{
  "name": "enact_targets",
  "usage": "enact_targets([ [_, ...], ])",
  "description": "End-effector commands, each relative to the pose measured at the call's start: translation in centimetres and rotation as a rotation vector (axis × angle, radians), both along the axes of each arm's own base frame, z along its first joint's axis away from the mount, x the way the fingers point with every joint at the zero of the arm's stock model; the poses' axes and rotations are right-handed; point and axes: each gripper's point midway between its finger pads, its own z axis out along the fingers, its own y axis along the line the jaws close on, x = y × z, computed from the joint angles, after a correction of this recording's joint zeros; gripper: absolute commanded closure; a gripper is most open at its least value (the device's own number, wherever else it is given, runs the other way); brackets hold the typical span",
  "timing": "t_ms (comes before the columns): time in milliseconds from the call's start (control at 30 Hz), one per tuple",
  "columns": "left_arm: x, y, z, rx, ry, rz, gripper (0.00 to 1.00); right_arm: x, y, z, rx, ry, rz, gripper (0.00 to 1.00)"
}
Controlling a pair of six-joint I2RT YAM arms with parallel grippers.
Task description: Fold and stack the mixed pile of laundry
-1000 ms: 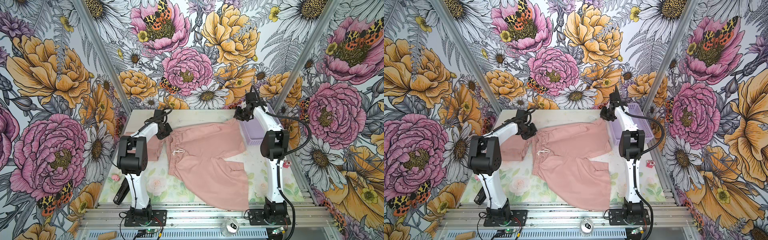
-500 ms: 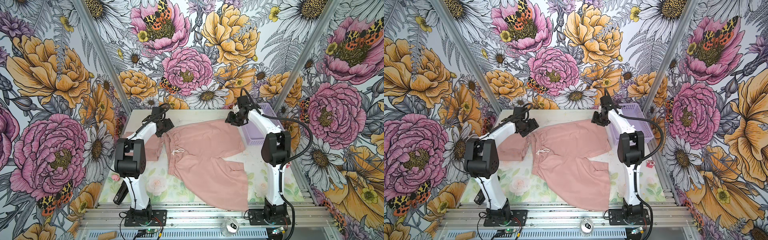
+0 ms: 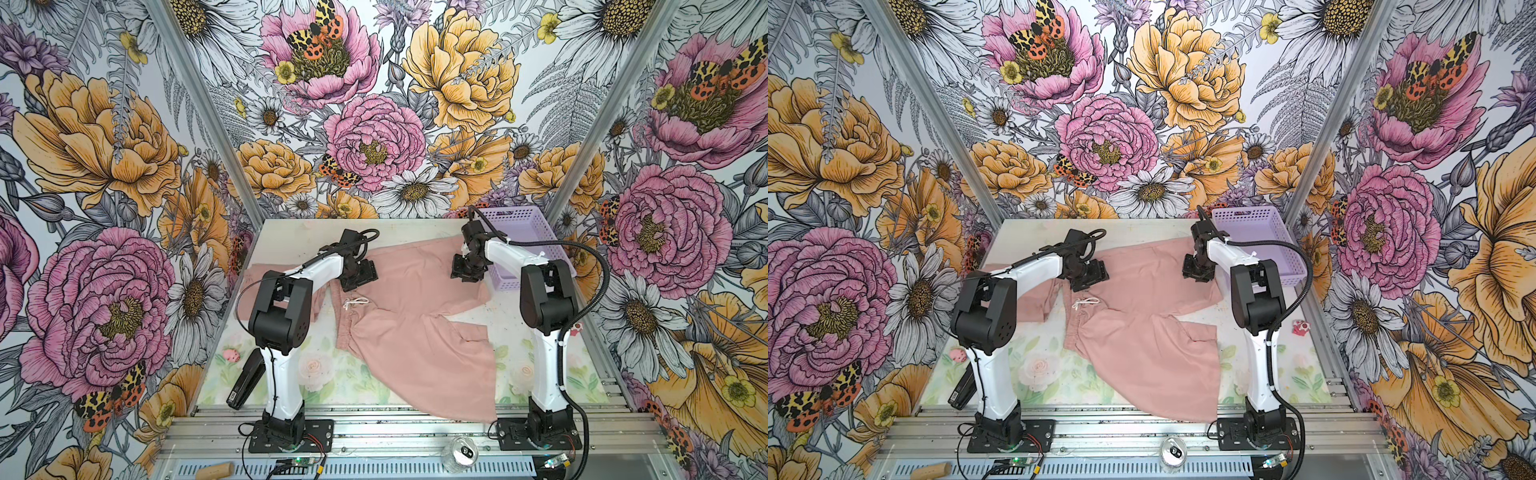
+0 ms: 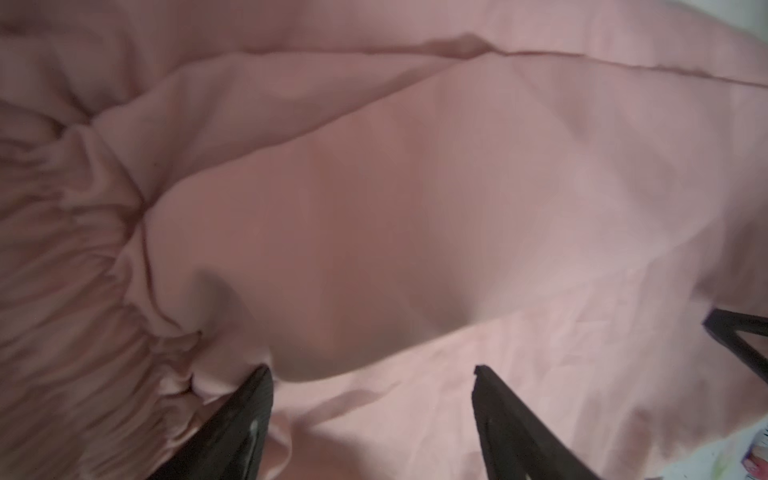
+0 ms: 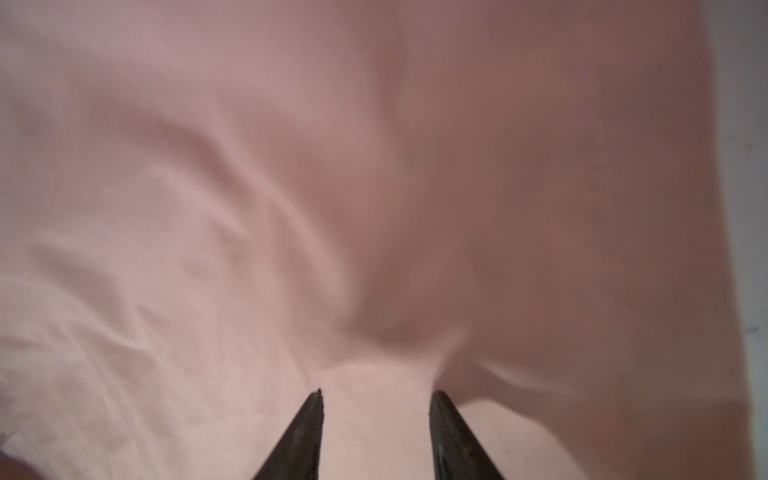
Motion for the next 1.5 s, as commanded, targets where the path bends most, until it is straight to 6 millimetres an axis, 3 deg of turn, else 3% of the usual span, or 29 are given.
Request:
enact_targets([
  [0,2.2,0.7,0.1,0.015,-0.030,-0.004,0.25,2.7,-0.9,-0.8,-0.046,-0.046,-0.029,0.59],
  [167,5.3,1.4,-1.2,0.008,-0.031,0.021,0.27,5.8,-1.6,-1.7,-0.060,-0.065,-0.050,0.62],
  [500,10.1,2.2,-3.1,-0.011,-0.040,0.054,0.28,11.4,-2.5,-1.4,-0.042,-0.135,-0.054,0.61],
  [600,11.2,2.0,-2.8,-0.032,-0.051,0.062,0.27,12.5,-1.9,0.1,0.005,-0.173,-0.035,0.58],
  [667,11.6,1.7,-1.5,-0.049,-0.077,0.063,0.25,12.4,-1.2,3.0,0.034,-0.210,-0.016,0.55],
  [767,11.5,1.2,1.9,-0.052,-0.134,0.046,0.20,10.5,-0.7,7.7,0.045,-0.247,0.011,0.52],
  [833,11.0,0.9,4.0,-0.052,-0.165,0.034,0.18,8.2,-0.8,9.5,0.051,-0.233,0.017,0.49],
  [933,9.5,0.5,6.6,-0.052,-0.195,0.012,0.17,4.0,-1.2,10.2,0.047,-0.180,0.016,0.48],
  [1033,7.3,0.1,7.7,-0.046,-0.191,-0.013,0.17,-0.8,-1.1,9.5,0.041,-0.106,0.030,0.48],
  [1167,3.6,0.3,6.2,-0.014,-0.119,-0.040,0.17,-6.8,-0.9,7.7,0.018,-0.023,0.042,0.48],
  [1267,1.3,1.0,3.8,0.012,-0.053,-0.042,0.17,-9.7,-1.3,5.6,0.008,0.018,0.025,0.47],
  [1367,0.1,1.4,1.8,0.034,-0.013,-0.039,0.18,-10.3,-1.8,3.8,-0.016,0.028,0.008,0.44],
  [1467,0.0,1.6,0.4,0.039,0.001,-0.040,0.18,-9.1,-2.1,2.0,-0.043,0.023,0.001,0.40],
])
